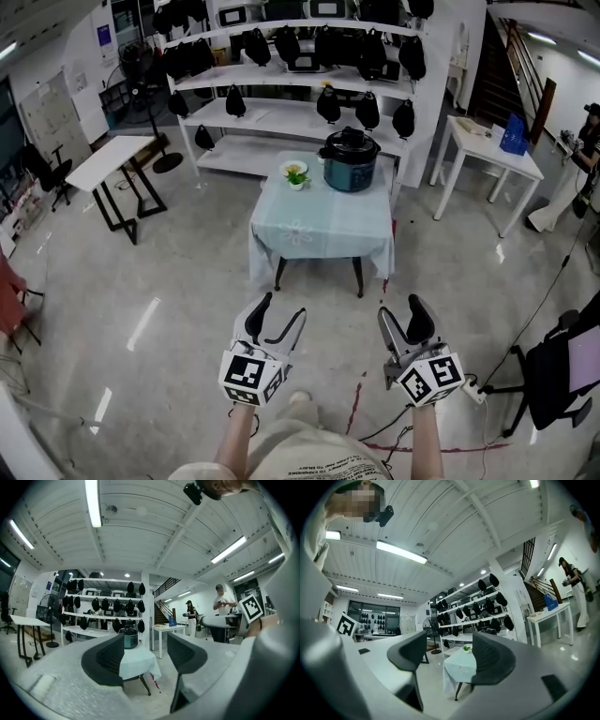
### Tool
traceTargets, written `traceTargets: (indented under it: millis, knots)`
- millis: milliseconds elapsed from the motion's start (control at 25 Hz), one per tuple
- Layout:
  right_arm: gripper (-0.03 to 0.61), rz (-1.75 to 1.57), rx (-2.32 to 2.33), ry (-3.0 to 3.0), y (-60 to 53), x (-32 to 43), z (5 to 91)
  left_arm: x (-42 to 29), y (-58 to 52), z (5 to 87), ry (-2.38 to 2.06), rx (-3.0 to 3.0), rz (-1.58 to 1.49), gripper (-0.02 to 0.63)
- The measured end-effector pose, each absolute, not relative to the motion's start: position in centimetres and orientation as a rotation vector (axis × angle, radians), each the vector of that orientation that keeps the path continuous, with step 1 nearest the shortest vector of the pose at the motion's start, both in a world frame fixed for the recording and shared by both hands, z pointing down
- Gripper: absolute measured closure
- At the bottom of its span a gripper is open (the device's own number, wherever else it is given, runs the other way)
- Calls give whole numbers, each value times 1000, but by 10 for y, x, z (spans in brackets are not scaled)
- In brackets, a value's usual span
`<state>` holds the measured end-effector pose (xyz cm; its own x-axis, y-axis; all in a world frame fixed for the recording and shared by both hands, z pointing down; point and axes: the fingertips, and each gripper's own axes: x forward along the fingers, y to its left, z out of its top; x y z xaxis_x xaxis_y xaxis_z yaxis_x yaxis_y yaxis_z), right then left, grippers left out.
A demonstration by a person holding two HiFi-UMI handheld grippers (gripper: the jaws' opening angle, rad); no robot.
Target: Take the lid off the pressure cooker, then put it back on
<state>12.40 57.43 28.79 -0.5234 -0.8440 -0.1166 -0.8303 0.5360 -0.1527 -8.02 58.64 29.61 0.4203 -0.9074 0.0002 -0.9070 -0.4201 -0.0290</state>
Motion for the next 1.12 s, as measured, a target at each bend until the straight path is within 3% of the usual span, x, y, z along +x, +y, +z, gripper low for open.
traceTargets:
  millis: [480,1120]
  knots:
    - [290,-110,-1417,2640,531,126,301,-71,538,308,1662,-2639,-79,341]
    - [291,-136,-1453,2629,381,117,305,-74,381,314,1584,-2710,-124,341]
